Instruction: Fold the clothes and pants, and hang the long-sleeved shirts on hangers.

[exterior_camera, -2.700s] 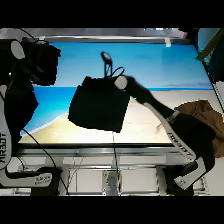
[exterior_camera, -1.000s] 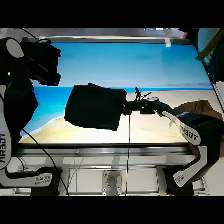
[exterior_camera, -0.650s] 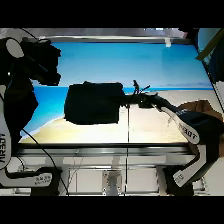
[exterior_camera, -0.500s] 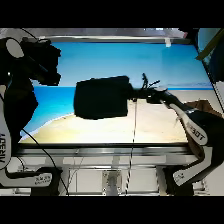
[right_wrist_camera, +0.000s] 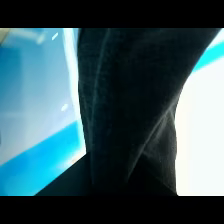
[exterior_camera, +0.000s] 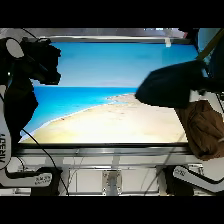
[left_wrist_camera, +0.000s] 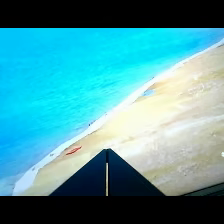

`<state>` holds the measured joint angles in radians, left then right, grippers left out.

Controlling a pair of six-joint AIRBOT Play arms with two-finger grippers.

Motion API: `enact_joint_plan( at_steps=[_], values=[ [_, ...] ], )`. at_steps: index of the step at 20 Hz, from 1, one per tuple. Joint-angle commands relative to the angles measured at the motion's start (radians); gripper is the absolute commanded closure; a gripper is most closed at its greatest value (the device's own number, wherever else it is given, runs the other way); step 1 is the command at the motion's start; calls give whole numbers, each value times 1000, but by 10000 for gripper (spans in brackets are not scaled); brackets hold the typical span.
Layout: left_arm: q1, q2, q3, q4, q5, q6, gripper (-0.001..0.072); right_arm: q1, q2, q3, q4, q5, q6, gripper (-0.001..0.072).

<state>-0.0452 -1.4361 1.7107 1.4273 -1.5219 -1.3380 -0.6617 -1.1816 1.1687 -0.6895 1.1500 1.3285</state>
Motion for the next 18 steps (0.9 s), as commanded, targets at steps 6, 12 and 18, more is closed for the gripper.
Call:
enact_joint_plan(
  at_steps=[6, 12, 18],
  values=[
    [0, -1, 0, 0, 2, -16, 683, -604, 194, -23, -453, 343, 32, 671],
    [0, -1, 0, 0, 2, -16, 683, -665, 194, -166, -900, 312, 182, 669],
    [0, -1, 0, 0, 2, -16, 683, -686, 229, 4, -731, 325, 364, 258]
  ],
)
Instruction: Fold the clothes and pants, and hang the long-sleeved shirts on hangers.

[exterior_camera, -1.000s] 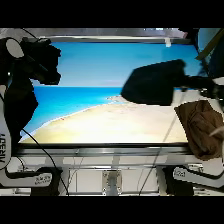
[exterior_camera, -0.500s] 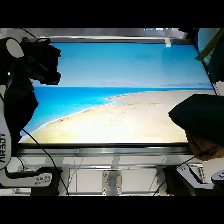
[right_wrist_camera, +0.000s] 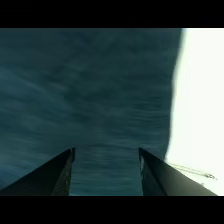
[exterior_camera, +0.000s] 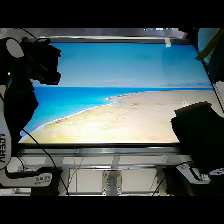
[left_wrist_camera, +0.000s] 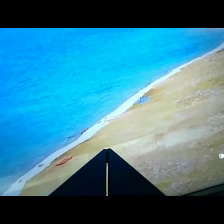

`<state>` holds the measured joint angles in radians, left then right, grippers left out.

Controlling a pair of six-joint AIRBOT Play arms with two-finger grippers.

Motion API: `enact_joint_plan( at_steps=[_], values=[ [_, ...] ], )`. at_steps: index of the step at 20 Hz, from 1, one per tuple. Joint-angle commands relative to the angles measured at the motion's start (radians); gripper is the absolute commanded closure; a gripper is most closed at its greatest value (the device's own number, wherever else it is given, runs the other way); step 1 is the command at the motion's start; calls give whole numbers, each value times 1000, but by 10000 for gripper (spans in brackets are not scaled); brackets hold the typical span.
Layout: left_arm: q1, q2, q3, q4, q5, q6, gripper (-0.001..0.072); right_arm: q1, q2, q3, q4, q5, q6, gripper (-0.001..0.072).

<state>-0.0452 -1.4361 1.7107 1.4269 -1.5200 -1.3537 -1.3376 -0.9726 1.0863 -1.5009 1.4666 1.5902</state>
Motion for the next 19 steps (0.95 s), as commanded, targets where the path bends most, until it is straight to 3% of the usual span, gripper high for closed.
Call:
enact_joint_plan(
  at_steps=[1, 4, 5, 6, 7, 8, 11, 14, 19],
  values=[
    [0, -1, 0, 0, 0, -1, 683, -10, 29, 148, 197, -4, 104, 260],
    [0, -1, 0, 0, 0, -8, 683, 45, 77, 263, 699, -142, 86, 264],
    [0, -1, 0, 0, 0, -18, 683, 98, 93, 274, 831, -166, 37, 269],
    [0, -1, 0, 0, -7, -42, 683, 163, 107, 278, 919, -168, -26, 375],
    [0, -1, 0, 0, -31, -82, 683, 250, 121, 278, 956, -165, -76, 601],
    [0, -1, 0, 0, -69, -138, 683, 338, 130, 278, 945, -154, -101, 668],
    [0, -1, 0, 1, -104, -158, 683, 603, 132, 278, 826, -93, -174, 670],
    [0, -1, 0, 1, -104, -158, 683, 809, 132, 277, 603, -89, -173, 669],
    [0, -1, 0, 1, -104, -158, 683, 972, 127, 277, 473, -85, -173, 669]
  ],
)
